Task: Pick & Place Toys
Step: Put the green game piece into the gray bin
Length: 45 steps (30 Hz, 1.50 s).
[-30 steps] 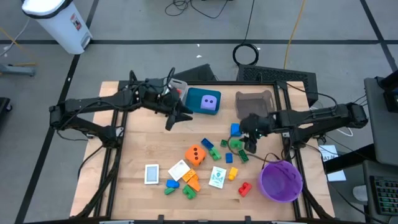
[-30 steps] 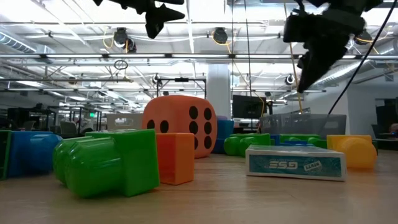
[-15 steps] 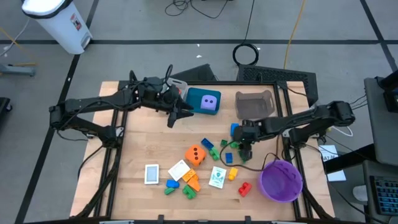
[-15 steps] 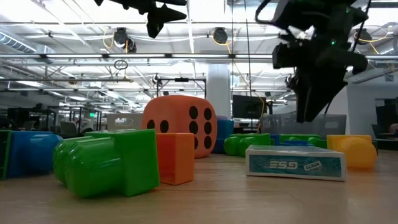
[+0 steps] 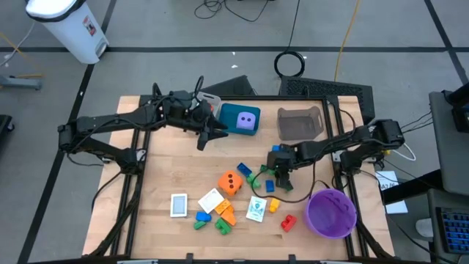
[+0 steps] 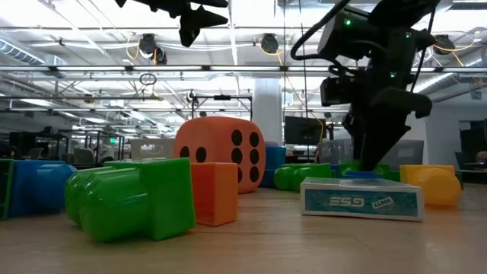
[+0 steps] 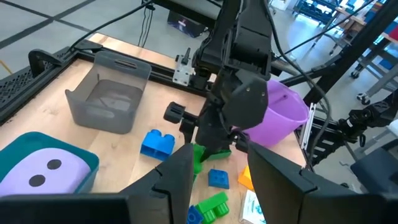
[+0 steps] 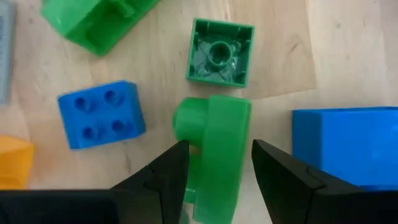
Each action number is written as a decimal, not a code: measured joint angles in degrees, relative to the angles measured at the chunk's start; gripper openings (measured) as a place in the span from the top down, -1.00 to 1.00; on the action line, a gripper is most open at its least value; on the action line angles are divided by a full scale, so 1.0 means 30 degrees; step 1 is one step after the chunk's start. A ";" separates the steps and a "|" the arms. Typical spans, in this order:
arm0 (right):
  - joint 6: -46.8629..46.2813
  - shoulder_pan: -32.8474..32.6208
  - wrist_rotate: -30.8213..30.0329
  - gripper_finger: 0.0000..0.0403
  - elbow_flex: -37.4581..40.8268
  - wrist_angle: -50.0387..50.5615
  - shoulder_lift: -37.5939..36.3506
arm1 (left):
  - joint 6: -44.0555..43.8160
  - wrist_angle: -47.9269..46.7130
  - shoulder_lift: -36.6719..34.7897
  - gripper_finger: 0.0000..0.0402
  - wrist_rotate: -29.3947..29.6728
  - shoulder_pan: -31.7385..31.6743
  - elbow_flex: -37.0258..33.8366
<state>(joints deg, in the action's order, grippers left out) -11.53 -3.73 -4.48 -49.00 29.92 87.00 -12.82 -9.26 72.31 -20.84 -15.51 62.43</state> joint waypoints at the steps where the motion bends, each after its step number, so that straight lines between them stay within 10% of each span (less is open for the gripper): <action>1: 0.0031 0.0086 0.0000 0.15 0.0001 -0.0019 0.0001 | 0.0000 0.0000 0.0000 0.20 0.0004 0.0000 0.0000; 26: -0.0779 0.0672 0.1524 0.66 0.0096 -0.2640 -0.2774 | 0.0000 -0.0041 0.0000 0.20 -0.0001 0.0000 0.0000; 45: -0.1448 0.2532 0.1431 0.66 0.0031 -1.6581 -0.7693 | -0.2324 0.5298 0.1798 0.20 0.0561 0.0238 -0.0007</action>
<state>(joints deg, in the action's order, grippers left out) -15.87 3.87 -0.19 -48.90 -19.82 63.92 -19.79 6.64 77.71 -19.16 -14.79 62.41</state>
